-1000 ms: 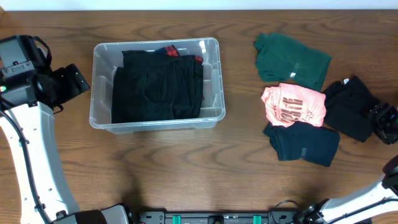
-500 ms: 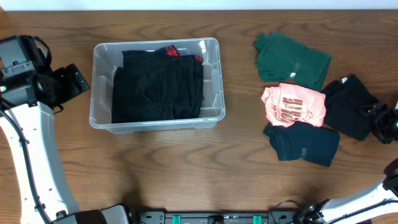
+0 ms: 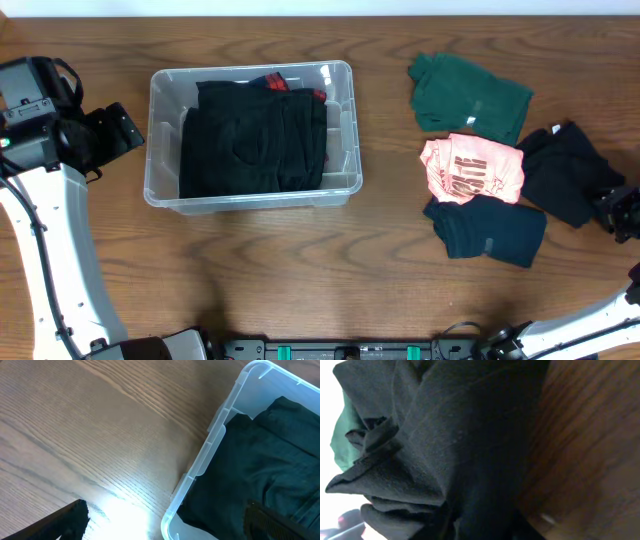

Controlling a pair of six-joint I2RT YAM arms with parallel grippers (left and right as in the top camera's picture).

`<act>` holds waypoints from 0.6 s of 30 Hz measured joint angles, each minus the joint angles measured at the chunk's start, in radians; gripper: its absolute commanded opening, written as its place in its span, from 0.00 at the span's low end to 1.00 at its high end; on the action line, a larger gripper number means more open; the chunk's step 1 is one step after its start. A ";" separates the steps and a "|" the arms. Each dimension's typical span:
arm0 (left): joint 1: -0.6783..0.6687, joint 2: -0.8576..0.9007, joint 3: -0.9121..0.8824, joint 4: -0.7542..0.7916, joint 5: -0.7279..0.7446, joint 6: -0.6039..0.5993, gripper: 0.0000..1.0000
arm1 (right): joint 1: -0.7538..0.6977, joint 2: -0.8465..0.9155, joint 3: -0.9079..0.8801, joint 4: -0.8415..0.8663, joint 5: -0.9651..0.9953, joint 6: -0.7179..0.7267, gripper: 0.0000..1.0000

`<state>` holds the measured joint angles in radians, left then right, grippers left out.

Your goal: Pack container

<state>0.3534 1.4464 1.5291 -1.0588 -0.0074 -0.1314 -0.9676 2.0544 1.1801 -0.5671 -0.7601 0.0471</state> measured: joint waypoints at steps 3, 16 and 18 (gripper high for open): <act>0.000 0.000 0.000 0.000 0.000 0.000 0.98 | 0.000 -0.010 -0.013 -0.004 -0.019 0.004 0.11; 0.000 0.000 0.000 0.000 0.000 0.000 0.98 | 0.055 -0.426 -0.060 0.075 -0.172 0.134 0.01; 0.000 0.000 0.000 0.000 0.000 0.000 0.98 | 0.085 -0.499 -0.059 0.117 -0.212 0.180 0.01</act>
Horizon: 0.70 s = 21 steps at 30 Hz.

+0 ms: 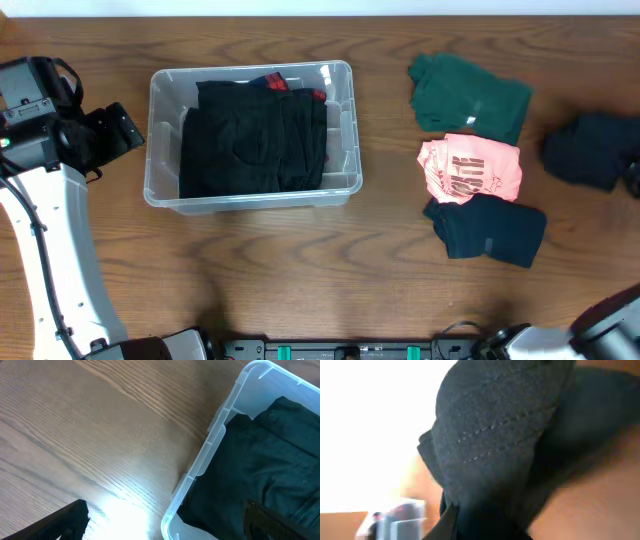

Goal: Pack container
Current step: 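Carry the black garment with the right gripper over into the bin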

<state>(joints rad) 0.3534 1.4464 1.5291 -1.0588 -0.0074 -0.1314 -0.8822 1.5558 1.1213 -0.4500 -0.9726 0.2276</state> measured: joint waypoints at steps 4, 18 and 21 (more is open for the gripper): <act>0.000 0.000 0.000 0.000 0.000 0.000 0.98 | 0.109 -0.096 0.002 0.132 -0.088 0.128 0.01; 0.000 0.000 0.000 0.000 0.000 0.000 0.98 | 0.885 -0.043 -0.001 0.896 -0.065 0.554 0.01; 0.000 0.000 0.000 0.000 0.000 0.000 0.98 | 1.035 0.010 0.001 1.039 -0.022 0.607 0.01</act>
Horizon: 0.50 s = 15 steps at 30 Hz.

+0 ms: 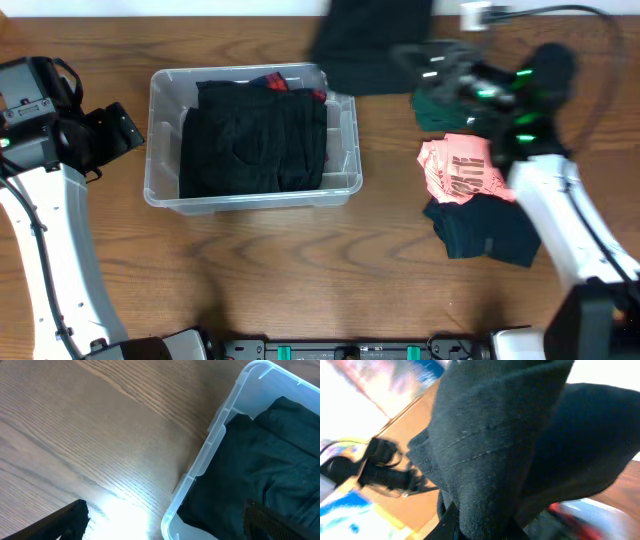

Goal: Pack container
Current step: 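Carry the black garment with the right gripper over into the bin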

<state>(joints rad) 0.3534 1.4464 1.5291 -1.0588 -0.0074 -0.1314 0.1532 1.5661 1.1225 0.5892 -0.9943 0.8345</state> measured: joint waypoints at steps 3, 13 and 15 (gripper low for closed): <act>0.000 0.000 0.000 0.000 0.000 0.000 0.98 | 0.123 0.064 0.000 0.055 0.043 0.027 0.01; 0.000 0.000 0.000 0.000 0.000 0.000 0.98 | 0.330 0.343 0.055 0.060 0.122 0.045 0.01; 0.000 0.000 0.000 0.000 0.000 0.000 0.98 | 0.345 0.382 0.069 0.060 0.122 0.042 0.01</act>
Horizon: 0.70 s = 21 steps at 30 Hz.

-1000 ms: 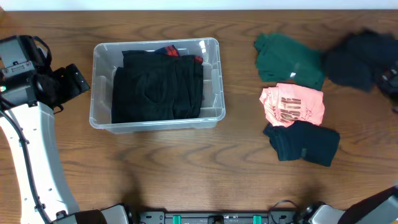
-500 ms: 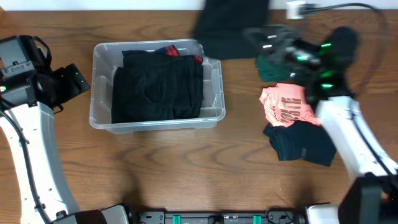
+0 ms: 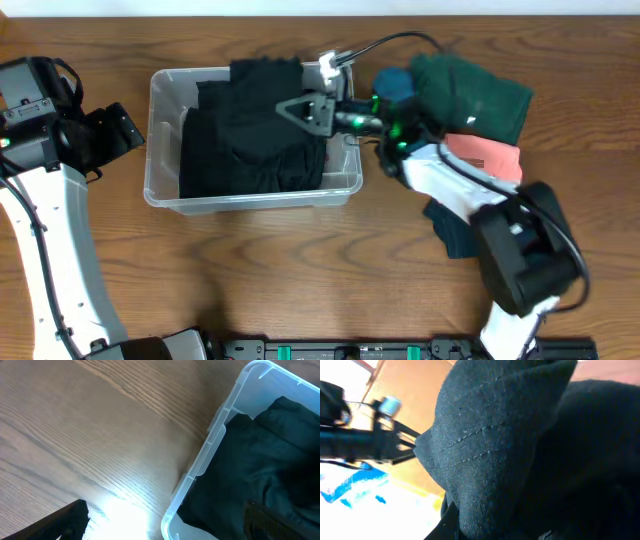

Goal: Pack container
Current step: 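Carry the black garment with the right gripper over into the bin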

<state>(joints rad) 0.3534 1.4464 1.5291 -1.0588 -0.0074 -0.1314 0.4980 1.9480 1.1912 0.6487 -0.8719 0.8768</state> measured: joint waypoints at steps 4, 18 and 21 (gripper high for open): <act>0.000 0.000 0.000 0.000 0.000 0.000 0.98 | 0.008 0.051 0.014 -0.096 -0.014 -0.011 0.01; 0.000 0.000 0.000 0.000 0.000 0.000 0.98 | -0.010 0.058 0.032 -0.394 0.042 -0.133 0.42; 0.000 0.000 0.000 0.000 0.000 0.000 0.98 | -0.010 0.057 0.032 -0.399 0.041 -0.140 0.48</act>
<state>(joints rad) 0.3534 1.4464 1.5291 -1.0588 -0.0074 -0.1314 0.4881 2.0052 1.2232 0.2493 -0.8307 0.7372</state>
